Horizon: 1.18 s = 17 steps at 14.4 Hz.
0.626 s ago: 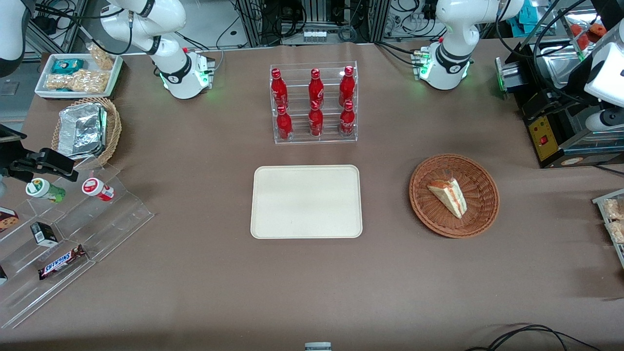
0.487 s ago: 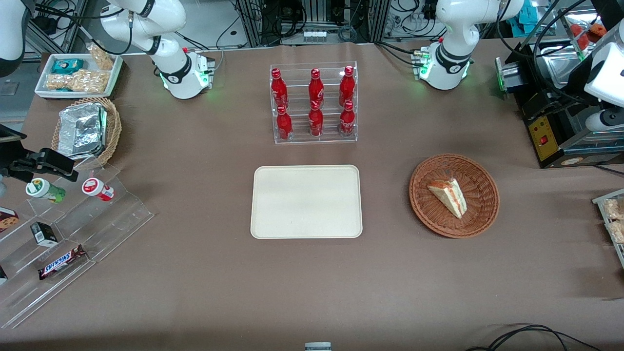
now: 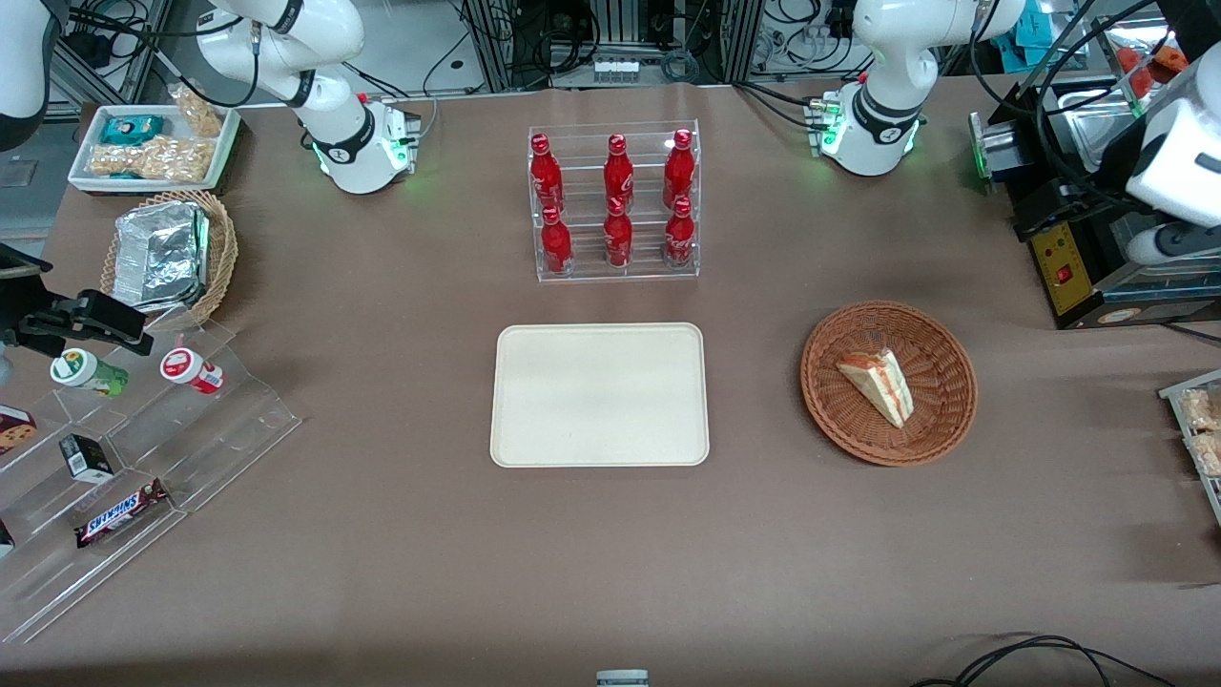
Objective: Place sandwich from basket to tray
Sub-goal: 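Move the left gripper over the sandwich in the wicker basket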
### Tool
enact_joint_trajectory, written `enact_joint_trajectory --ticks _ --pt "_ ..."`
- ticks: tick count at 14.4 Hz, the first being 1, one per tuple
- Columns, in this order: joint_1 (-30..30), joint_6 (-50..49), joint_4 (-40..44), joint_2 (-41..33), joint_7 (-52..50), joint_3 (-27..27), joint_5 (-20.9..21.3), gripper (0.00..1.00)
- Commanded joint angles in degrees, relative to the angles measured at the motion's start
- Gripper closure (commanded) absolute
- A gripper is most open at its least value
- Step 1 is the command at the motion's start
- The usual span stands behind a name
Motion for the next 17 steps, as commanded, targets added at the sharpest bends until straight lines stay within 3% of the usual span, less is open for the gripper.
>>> enact_joint_trajectory --ticks 1,5,10,12,17 --pt "1.0 -0.4 -0.1 4.8 -3.7 0.1 -1.0 0.00" --pt "1.3 13.7 -8.8 8.3 -6.3 0.1 -1.1 0.00" --pt "0.7 34.3 -23.5 9.5 -21.3 -0.2 -1.2 0.00" --pt "0.4 40.7 -26.2 11.8 -26.1 -0.2 -5.3 0.00" --pt "-2.4 49.7 -28.2 16.9 -36.4 -0.3 -5.9 0.00"
